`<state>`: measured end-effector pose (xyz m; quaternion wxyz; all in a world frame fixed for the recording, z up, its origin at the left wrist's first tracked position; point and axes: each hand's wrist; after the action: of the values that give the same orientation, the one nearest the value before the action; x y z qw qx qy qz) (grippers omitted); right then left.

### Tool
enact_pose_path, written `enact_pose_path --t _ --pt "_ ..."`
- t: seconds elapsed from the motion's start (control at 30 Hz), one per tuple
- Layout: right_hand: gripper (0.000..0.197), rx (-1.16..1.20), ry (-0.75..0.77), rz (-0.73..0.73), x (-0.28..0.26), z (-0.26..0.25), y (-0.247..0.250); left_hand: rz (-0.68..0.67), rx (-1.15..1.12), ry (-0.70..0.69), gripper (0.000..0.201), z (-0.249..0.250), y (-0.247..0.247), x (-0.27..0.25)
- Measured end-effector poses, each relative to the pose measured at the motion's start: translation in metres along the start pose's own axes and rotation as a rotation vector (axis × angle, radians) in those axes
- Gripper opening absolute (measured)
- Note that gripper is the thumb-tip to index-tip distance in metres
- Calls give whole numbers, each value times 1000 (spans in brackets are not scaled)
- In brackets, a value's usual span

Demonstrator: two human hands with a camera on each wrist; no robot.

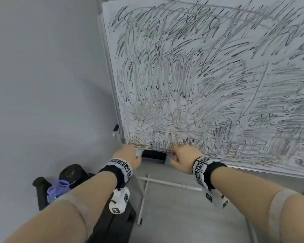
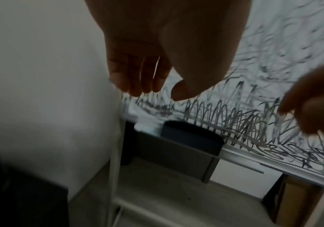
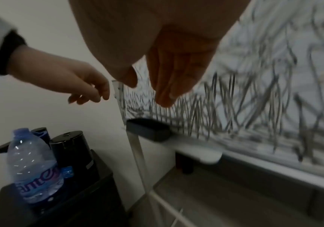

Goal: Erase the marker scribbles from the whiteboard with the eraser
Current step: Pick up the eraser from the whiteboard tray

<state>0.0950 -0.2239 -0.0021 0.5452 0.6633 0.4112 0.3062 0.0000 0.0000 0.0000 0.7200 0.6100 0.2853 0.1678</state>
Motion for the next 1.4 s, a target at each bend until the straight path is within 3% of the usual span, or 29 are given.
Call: enact_pose_path --t 0.1,0.2,0.3,0.47,0.57,0.67,0.77,0.87,1.13,1.4 --pt "46 81 -100 -149 9 6 -42 -107 16 74 55 -10 -34 10" --pt "54 204 -179 -207 26 8 -74 -137 10 101 49 -13 -58 19" --pt "53 284 -264 -159 40 11 -92 -155 -99 123 60 -15 -71 36" --pt "36 414 -339 -3 52 12 -110 -278 -337 144 77 -13 -87 53" --pt "18 533 -365 78 57 10 -112 -319 -425 154 68 -8 -92 58" --pt "16 623 -401 155 60 7 -112 -305 -479 146 62 -2 -94 57" --pt "33 706 -448 256 58 6 -112 -258 -554 152 34 -2 -93 54" --pt "53 702 -479 329 53 5 -109 -224 -626 146 30 -6 -90 52" --pt "40 812 -432 454 42 -5 -83 -249 -583 42 34 -6 -62 46" --pt "45 670 -68 630 42 -35 5 -273 -739 -60 32 2 20 25"
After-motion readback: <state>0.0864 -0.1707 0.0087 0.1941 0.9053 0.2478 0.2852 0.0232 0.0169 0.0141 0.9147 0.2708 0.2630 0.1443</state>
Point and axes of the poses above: each hand's wrist, its own x-axis towards the middle knuckle, its own y-axis out of the back of the hand, z = x × y, and after that the axes turned 14 degrees about y, right-handed
